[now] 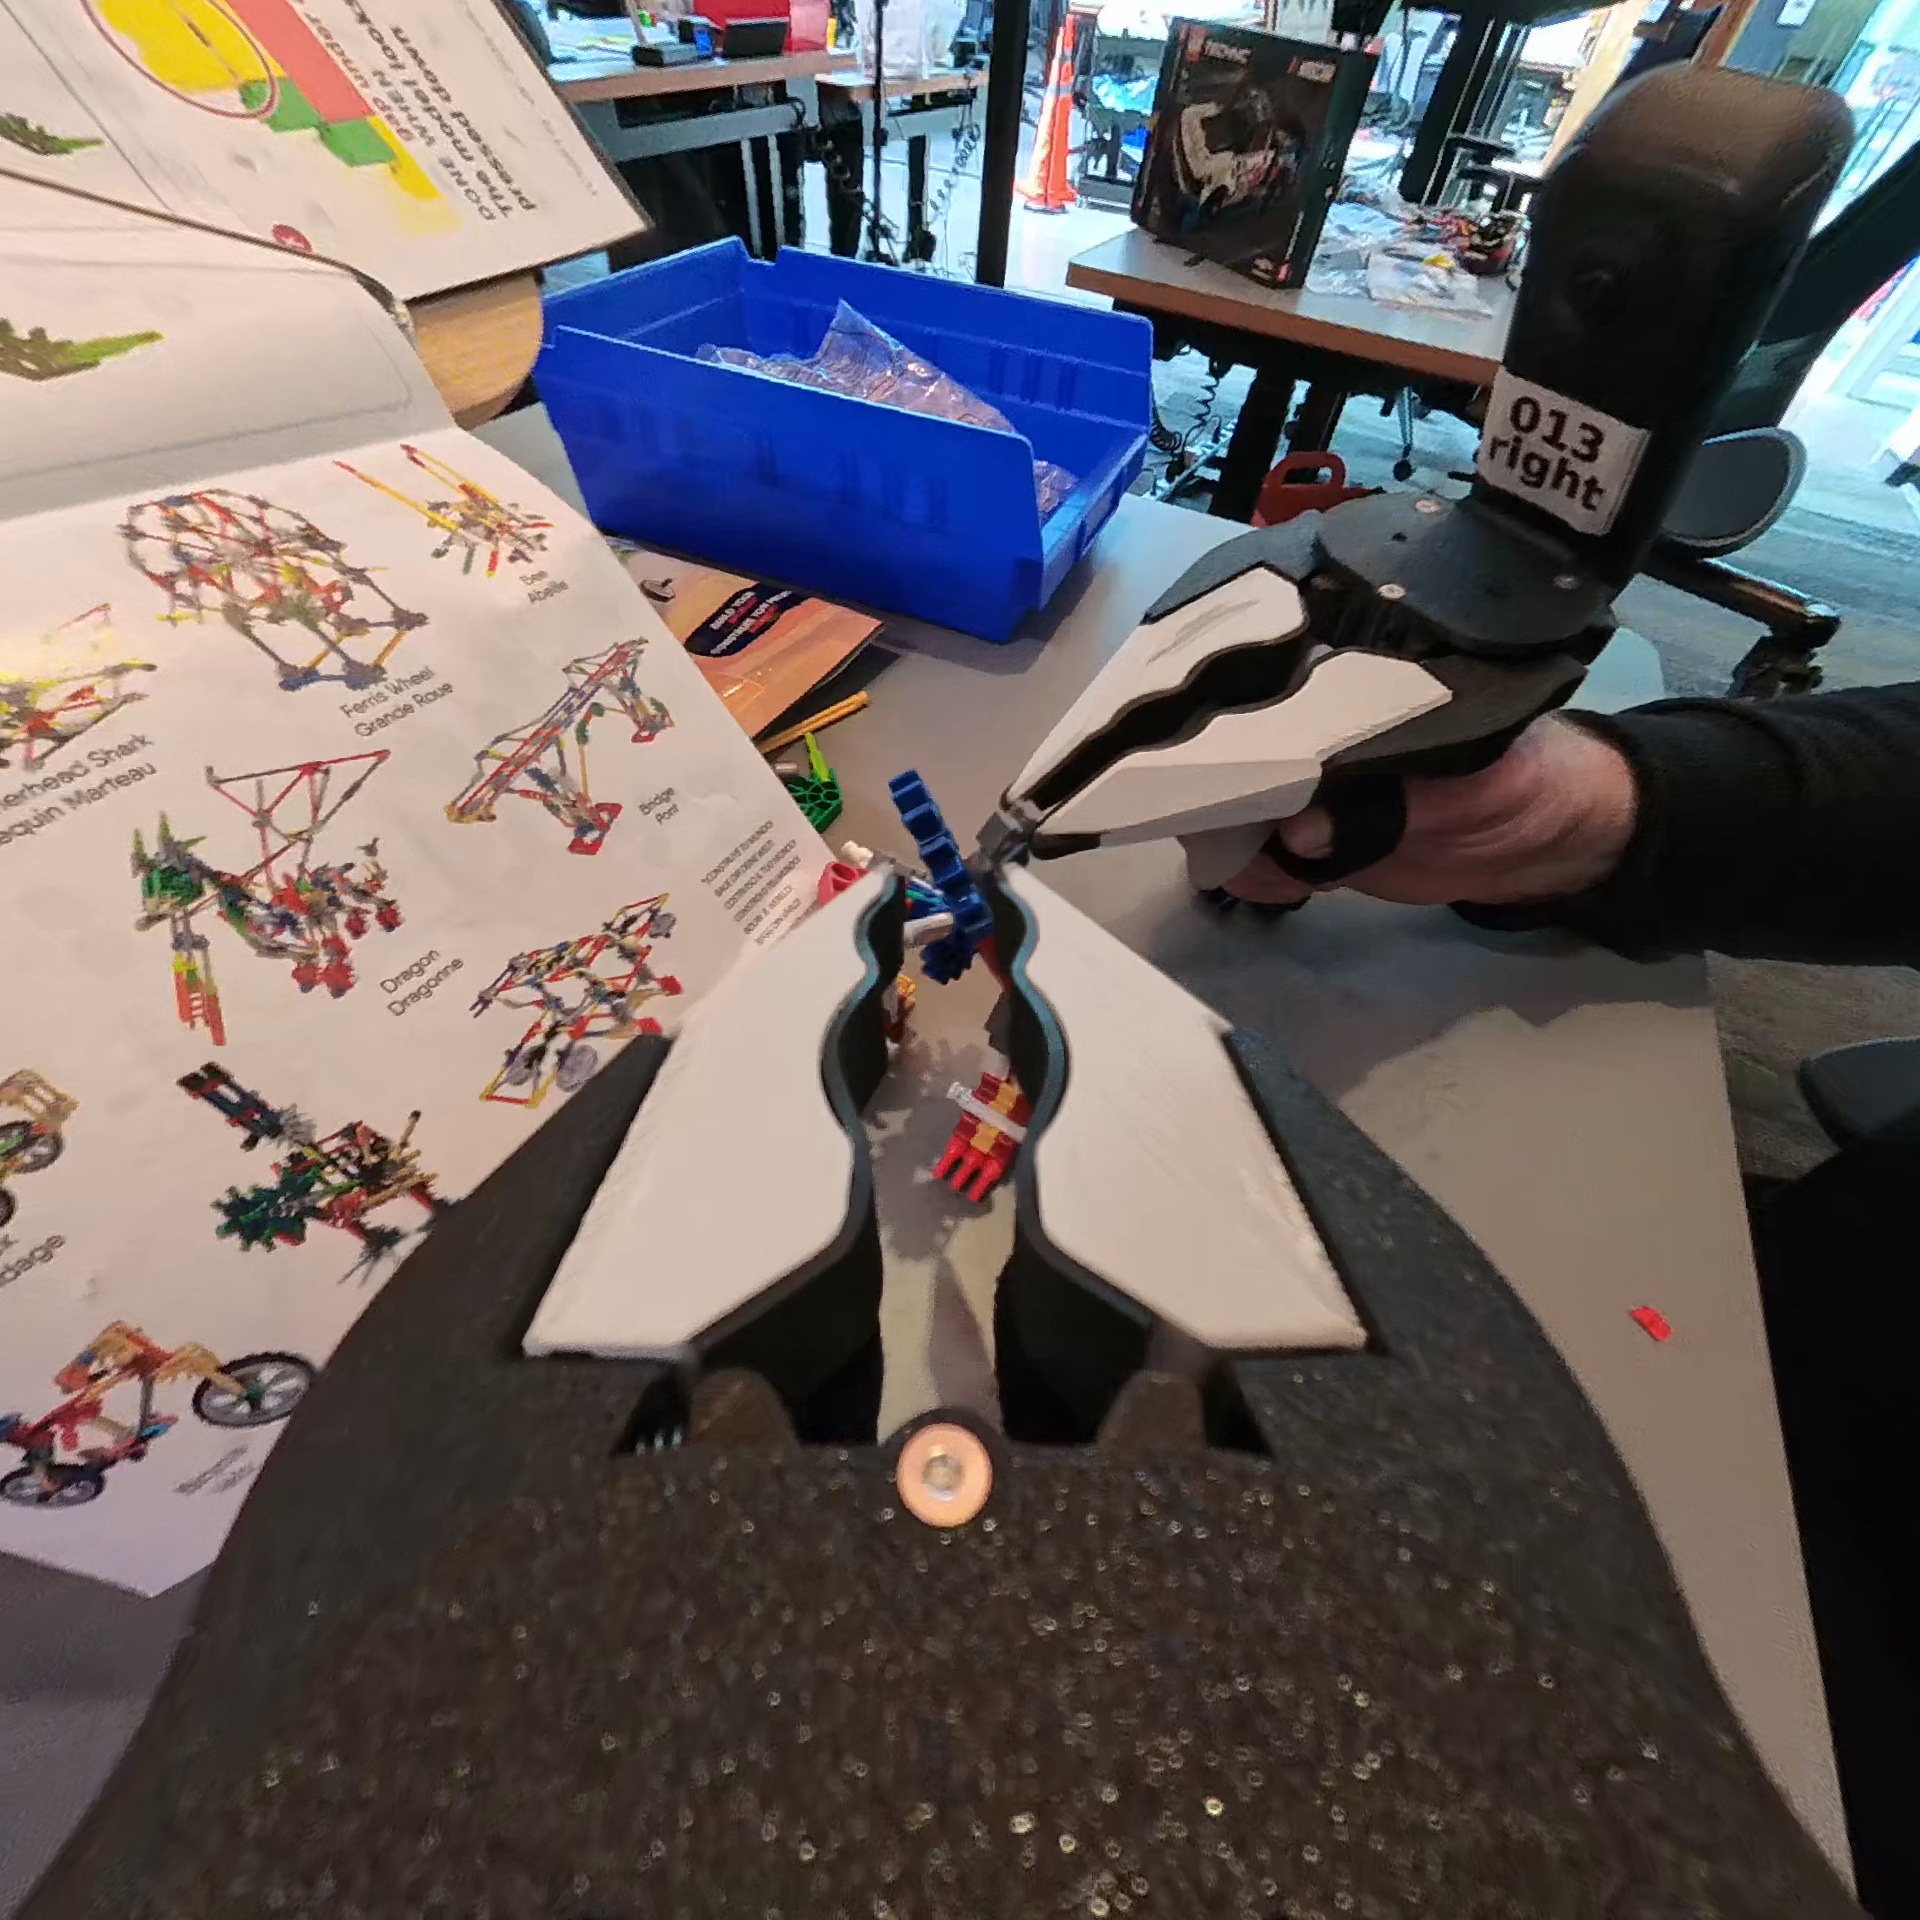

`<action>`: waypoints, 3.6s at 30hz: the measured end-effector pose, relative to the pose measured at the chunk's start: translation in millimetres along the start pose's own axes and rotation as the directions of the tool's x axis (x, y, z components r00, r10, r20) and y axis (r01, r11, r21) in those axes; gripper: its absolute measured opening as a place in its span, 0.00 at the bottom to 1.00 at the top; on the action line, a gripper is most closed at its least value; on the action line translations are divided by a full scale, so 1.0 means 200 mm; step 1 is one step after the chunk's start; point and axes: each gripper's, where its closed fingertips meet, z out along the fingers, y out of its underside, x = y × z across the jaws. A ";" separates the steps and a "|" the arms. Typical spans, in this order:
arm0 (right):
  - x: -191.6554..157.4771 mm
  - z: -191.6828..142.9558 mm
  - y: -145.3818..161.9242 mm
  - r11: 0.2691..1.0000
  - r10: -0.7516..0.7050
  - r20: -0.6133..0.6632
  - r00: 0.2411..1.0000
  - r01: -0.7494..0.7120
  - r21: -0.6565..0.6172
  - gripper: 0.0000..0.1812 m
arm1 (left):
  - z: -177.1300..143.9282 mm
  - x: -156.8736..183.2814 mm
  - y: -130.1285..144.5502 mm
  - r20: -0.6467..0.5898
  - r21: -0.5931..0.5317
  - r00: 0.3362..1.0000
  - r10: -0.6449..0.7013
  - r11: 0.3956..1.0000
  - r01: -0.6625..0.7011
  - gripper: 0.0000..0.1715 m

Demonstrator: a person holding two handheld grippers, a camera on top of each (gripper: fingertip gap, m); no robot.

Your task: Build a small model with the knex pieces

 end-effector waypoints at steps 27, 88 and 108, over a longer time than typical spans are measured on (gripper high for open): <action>-0.03 0.06 -0.08 0.994 -0.007 0.043 0.999 0.002 0.114 0.02 | 0.04 0.01 0.03 -0.003 -0.007 1.000 0.024 1.000 -0.024 0.02; -0.26 -0.03 -0.08 0.971 0.163 0.517 0.840 -0.228 0.066 0.01 | -0.06 0.22 0.03 -0.148 0.165 0.938 0.313 0.943 -0.289 0.15; -0.27 -0.03 -0.07 0.975 0.192 0.522 0.831 -0.223 -0.004 0.02 | -0.02 0.25 0.09 -0.168 0.118 0.935 0.313 0.948 -0.296 0.17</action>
